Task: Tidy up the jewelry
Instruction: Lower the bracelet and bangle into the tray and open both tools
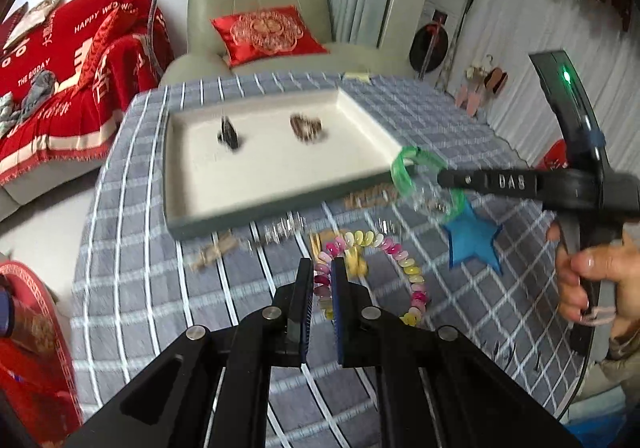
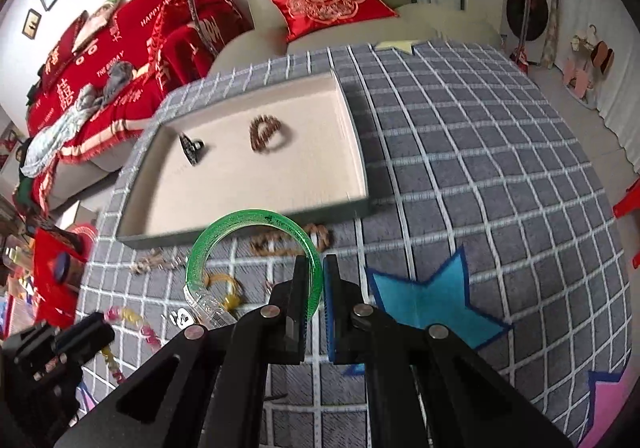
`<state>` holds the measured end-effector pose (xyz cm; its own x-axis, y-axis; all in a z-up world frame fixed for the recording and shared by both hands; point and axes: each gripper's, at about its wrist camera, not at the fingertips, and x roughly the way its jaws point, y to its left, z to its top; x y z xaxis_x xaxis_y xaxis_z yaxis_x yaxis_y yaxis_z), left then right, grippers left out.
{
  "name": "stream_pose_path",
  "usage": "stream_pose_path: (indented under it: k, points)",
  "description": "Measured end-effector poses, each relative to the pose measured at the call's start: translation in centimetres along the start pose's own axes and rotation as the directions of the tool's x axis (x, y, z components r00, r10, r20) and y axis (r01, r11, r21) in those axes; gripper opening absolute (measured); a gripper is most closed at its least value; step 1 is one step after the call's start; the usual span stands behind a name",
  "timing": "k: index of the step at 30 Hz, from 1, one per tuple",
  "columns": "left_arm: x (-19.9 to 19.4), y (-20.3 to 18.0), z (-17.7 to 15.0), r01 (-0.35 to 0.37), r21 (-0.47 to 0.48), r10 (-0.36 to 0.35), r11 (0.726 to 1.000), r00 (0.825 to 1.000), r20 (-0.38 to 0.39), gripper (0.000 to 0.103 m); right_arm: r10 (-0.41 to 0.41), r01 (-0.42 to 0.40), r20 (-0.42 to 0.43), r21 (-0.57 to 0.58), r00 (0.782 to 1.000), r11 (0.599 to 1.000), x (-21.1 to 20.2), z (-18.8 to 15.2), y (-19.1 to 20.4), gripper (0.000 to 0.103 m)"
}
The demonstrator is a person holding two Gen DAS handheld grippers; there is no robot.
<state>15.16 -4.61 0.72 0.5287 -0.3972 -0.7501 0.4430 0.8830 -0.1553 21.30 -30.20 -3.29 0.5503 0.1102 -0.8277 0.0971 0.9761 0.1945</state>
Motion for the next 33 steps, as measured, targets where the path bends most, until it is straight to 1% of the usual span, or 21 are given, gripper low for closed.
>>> stream_pose_path:
  k: [3, 6, 8, 9, 11, 15, 17, 20, 23, 26, 28, 33]
  points:
    - [0.3, 1.0, 2.4, -0.027, 0.003, 0.027, 1.0, 0.999, 0.033, 0.024, 0.0, 0.0, 0.013, -0.007, 1.0, 1.0, 0.0, 1.3, 0.7, 0.008]
    - [1.5, 2.5, 5.0, -0.065, -0.005, 0.065, 0.998, 0.997, 0.046, 0.024, 0.006, -0.006, 0.011, -0.009, 1.0, 1.0, 0.9, 3.0, 1.3, 0.008]
    - [2.8, 3.8, 6.5, -0.081, -0.024, 0.082, 0.996, 0.996, 0.033, 0.024, 0.002, -0.002, 0.004, -0.011, 1.0, 1.0, 1.9, 4.2, 1.7, 0.008]
    - [3.3, 4.3, 7.1, -0.078, -0.033, 0.079, 0.996, 0.997, 0.023, 0.024, -0.004, 0.004, -0.006, -0.017, 1.0, 1.0, 2.8, 4.9, 2.1, 0.008]
    - [5.2, 5.6, 8.2, -0.084, -0.054, 0.084, 0.995, 0.996, -0.01, 0.024, -0.014, 0.013, -0.025, -0.03, 1.0, 0.999, 4.2, 5.8, 2.7, 0.008]
    - [8.1, 7.0, 9.2, -0.109, -0.061, 0.105, 0.992, 0.992, -0.065, 0.024, -0.033, 0.028, -0.088, -0.059, 0.996, 0.998, 7.6, 7.3, 3.7, 0.008]
    - [9.8, 7.5, 9.4, -0.129, -0.053, 0.123, 0.99, 0.987, -0.104, 0.024, -0.045, 0.037, -0.119, -0.075, 0.992, 0.997, 9.1, 7.8, 4.0, 0.008]
    - [12.0, 7.9, 9.4, -0.138, -0.052, 0.128, 0.989, 0.978, -0.165, 0.024, -0.062, 0.049, -0.155, -0.086, 0.986, 0.995, 10.9, 8.2, 4.1, 0.008]
    - [13.7, 8.2, 9.4, -0.154, -0.036, 0.143, 0.987, 0.968, -0.206, 0.024, -0.082, 0.065, -0.185, -0.097, 0.979, 0.993, 12.4, 8.4, 3.9, 0.008]
    - [15.1, 8.2, 9.6, -0.178, -0.016, 0.171, 0.984, 0.961, -0.215, 0.024, -0.103, 0.083, -0.19, -0.109, 0.976, 0.991, 13.3, 8.5, 3.8, 0.008]
    - [15.7, 8.3, 9.9, -0.198, -0.007, 0.192, 0.98, 0.958, -0.211, 0.024, -0.12, 0.101, -0.176, -0.112, 0.977, 0.989, 13.7, 8.8, 3.6, 0.007]
    - [16.9, 8.9, 10.4, -0.233, -0.013, 0.226, 0.972, 0.952, -0.206, 0.024, -0.137, 0.125, -0.15, -0.087, 0.979, 0.988, 14.4, 9.9, 3.1, 0.008]
